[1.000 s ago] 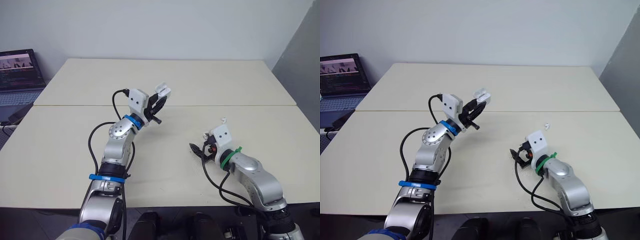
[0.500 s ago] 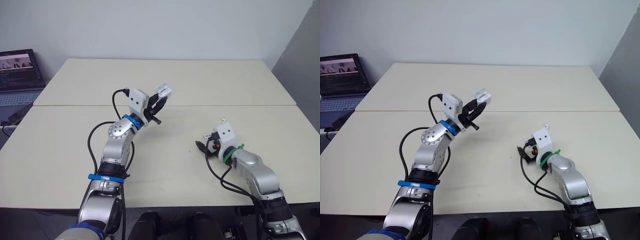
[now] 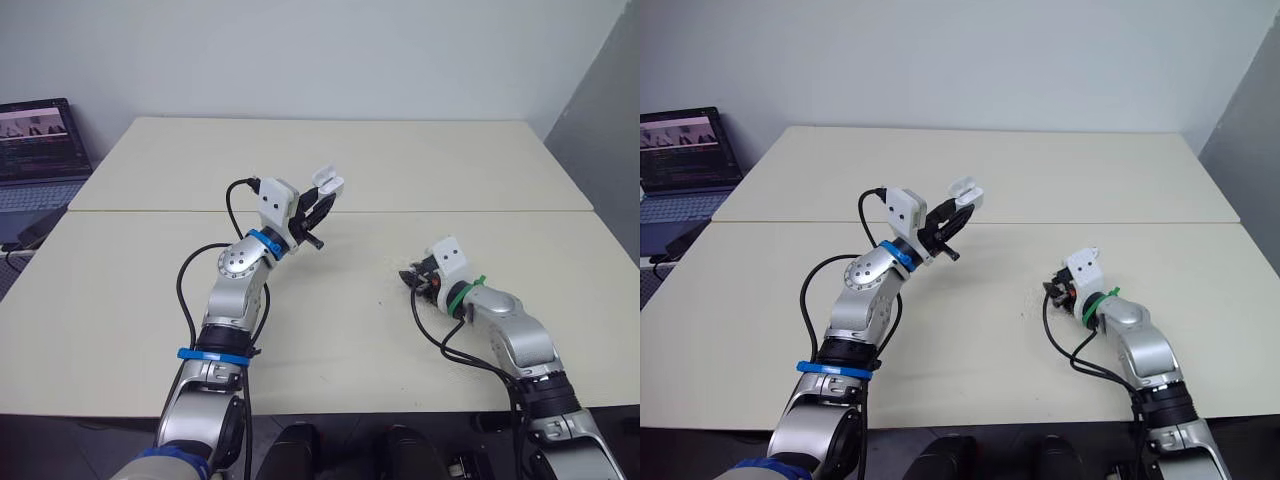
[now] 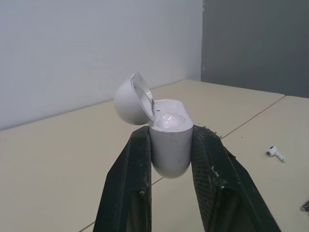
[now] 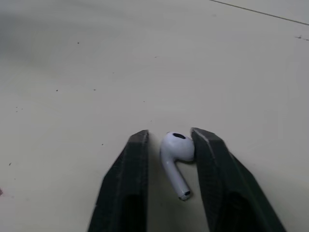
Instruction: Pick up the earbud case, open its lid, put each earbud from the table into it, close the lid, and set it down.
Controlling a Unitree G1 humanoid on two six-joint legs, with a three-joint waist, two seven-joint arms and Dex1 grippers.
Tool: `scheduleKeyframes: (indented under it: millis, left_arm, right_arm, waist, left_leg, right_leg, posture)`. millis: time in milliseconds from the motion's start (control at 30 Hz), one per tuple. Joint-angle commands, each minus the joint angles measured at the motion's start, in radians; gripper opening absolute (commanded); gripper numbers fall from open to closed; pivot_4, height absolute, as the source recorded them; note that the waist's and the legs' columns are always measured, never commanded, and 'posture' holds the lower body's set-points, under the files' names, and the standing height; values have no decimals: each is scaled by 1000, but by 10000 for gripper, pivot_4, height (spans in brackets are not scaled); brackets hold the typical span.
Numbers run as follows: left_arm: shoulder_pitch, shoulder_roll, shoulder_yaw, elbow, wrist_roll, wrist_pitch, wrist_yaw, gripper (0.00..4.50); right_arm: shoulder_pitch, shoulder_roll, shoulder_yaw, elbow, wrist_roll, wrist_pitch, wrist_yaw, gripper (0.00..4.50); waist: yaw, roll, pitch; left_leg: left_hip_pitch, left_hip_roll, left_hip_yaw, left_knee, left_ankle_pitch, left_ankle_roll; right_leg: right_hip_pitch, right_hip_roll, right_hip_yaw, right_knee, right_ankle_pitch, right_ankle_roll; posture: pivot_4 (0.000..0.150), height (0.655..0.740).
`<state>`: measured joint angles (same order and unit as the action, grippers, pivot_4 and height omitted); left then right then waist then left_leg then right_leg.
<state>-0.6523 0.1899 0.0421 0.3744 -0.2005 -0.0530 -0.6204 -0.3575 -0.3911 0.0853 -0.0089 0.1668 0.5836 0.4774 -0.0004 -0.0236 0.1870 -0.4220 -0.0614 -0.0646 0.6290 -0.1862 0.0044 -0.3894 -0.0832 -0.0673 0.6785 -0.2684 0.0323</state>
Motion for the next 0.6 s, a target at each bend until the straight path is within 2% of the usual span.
scheduleKeyframes:
  millis: [33, 133, 300, 467, 600]
  left_arm:
    - [6, -7, -4, -60, -12, -15, 9, 7534]
    - [16, -13, -7, -67, -11, -14, 13, 7534]
    - [33, -30, -13, -74, -12, -17, 13, 7534]
    - [57, -42, -19, -89, -9, -24, 17, 7534]
    - [77, -39, -21, -113, -12, -15, 24, 7534]
  right_arm:
    - [67, -71, -24, -112, 10, 68, 36, 4059]
    - [141, -176, -44, -243, 42, 144, 99, 4059]
    - [264, -446, -118, -412, 76, 244, 237, 4059]
    - [410, -667, -196, -422, 106, 254, 387, 4059]
    - [476, -736, -192, -344, 82, 195, 441, 4059]
  waist:
    - [7, 0, 0]
    - [12, 0, 0]
    - [22, 0, 0]
    - [24, 0, 0]
    - [23, 0, 0]
  left_leg:
    - [0, 0, 0, 0, 0, 0]
    - [0, 0, 0, 0, 0, 0]
    - [-1, 1, 0, 0, -1, 1]
    - [-1, 1, 0, 0, -1, 1]
    - [-1, 2, 1, 0, -1, 1]
  right_leg:
    - [0, 0, 0, 0, 0, 0]
    - [0, -1, 0, -1, 0, 0]
    - [1, -2, -1, -4, -3, 5]
    - [2, -3, -2, -5, -3, 5]
    - [2, -3, -1, -5, -3, 5]
  posture:
    - [1500, 7400]
    - [1500, 7400]
    - [1500, 7400]
    - [1500, 7400]
    - [1500, 7400]
